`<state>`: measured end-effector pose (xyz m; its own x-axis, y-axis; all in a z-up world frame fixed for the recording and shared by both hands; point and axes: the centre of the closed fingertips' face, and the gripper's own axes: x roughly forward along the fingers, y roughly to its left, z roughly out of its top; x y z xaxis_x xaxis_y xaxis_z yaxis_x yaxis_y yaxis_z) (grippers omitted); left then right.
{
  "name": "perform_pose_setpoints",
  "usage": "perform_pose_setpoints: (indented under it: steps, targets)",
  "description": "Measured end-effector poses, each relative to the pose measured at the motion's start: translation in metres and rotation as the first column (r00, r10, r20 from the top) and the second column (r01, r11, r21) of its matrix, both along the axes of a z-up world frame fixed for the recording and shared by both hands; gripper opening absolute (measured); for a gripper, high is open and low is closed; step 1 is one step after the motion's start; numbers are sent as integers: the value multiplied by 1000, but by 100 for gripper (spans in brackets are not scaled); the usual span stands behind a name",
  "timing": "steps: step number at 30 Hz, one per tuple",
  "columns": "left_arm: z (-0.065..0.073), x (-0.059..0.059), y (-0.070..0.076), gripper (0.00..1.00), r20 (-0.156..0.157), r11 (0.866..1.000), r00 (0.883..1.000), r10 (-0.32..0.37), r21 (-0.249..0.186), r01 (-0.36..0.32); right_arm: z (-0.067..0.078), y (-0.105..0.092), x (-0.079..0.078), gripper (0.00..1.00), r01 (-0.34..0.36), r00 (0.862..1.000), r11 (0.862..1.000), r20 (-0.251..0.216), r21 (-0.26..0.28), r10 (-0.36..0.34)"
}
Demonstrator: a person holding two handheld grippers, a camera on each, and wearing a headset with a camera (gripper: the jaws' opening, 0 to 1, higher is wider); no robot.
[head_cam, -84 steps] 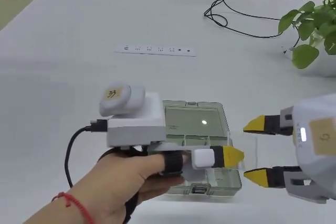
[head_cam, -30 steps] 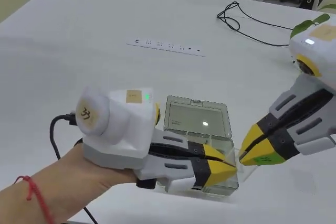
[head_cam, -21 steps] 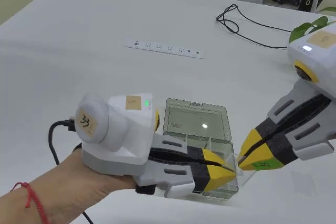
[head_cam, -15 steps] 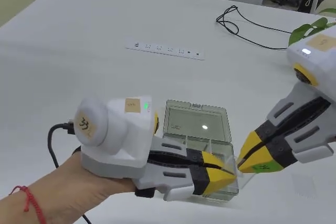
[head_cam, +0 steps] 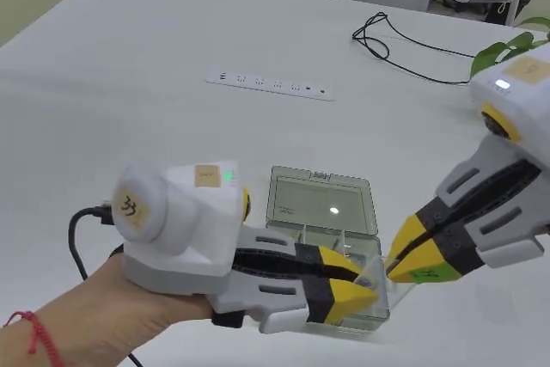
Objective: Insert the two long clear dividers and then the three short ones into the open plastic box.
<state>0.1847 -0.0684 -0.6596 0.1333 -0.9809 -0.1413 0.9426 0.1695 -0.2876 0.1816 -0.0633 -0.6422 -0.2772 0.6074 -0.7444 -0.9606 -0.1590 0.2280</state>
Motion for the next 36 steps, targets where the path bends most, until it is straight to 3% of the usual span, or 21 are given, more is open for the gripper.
perform_pose_setpoints:
  steps: [10, 14, 16, 19, 24, 36]
  targets:
    - [-13, 6, 21, 16, 16, 997, 999, 50, 53, -50, 2, -2, 12, 3, 29, 999, 1000, 25, 9, -29]
    - [-18, 11, 30, 29, 20, 994, 996, 83, 74, -85, 1, -3, 18, 3, 39, 998, 999, 41, 9, -39]
    - [-20, 13, 36, 31, 32, 992, 995, 93, 86, -96, 1, -4, 22, 3, 46, 998, 999, 51, 9, -47]
    - [-25, 15, 44, 36, 25, 988, 994, 109, 110, -111, -1, -4, 27, 3, 57, 996, 998, 62, 9, -57]
    - [-33, 18, 56, 45, 38, 980, 990, 134, 142, -138, -6, -5, 35, 3, 75, 994, 997, 78, 5, -75]
    - [-41, 21, 77, 62, 34, 971, 985, 169, 166, -172, -26, 0, 59, 3, 115, 986, 993, 122, -2, -113]
